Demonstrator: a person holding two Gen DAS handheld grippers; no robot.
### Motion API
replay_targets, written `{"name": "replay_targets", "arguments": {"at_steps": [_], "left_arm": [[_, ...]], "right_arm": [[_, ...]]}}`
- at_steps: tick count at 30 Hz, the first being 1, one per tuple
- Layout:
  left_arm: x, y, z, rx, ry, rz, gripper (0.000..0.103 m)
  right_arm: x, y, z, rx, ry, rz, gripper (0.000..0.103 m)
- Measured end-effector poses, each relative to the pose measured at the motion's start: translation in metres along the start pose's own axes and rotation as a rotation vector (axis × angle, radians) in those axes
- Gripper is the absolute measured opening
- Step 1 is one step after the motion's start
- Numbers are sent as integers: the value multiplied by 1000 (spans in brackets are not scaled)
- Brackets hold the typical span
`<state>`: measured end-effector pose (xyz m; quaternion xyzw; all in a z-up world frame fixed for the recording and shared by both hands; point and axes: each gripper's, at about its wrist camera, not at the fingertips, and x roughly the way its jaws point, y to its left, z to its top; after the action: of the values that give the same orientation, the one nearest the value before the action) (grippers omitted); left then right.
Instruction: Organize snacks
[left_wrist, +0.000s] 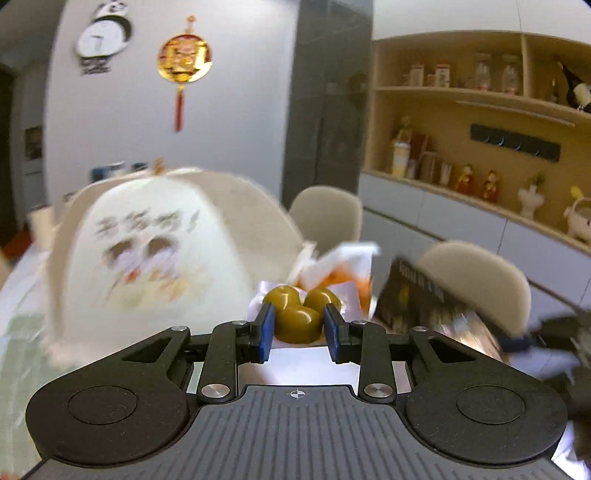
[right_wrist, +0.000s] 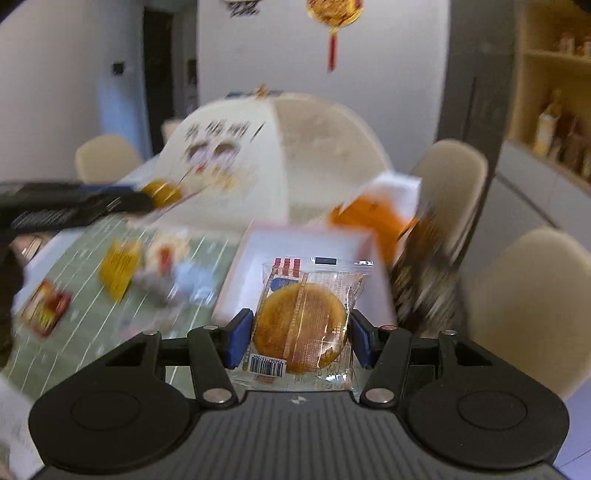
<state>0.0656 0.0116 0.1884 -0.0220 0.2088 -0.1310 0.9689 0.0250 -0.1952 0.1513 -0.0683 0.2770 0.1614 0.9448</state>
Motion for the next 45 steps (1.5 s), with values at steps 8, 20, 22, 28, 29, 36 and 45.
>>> {"name": "replay_targets", "arguments": {"at_steps": [8,20,22,28,29,36,45], "left_arm": [[88,47,-21,-345,116,-60,33],[-26,127,-103,-387,311,182,33],[-50,161,-115,-424,326,299,33],[-105,242,-154,-582,332,589,33],[-112,252,-157,-610,337,603,33],[-110,278,-187,-736,340,531,33],[-82,227,-181,-708,391,167,33]], "right_arm": [[31,2,-4,34,72,-42,56],[149,15,32,109,90,-92,65],[150,30,28,109,99,-54,65],[133,93,7,31,120,62,69],[130,102,6,25,125,80,71],[118,150,-10,-8,219,199,74],[126,200,-13,-131,276,323,77]]}}
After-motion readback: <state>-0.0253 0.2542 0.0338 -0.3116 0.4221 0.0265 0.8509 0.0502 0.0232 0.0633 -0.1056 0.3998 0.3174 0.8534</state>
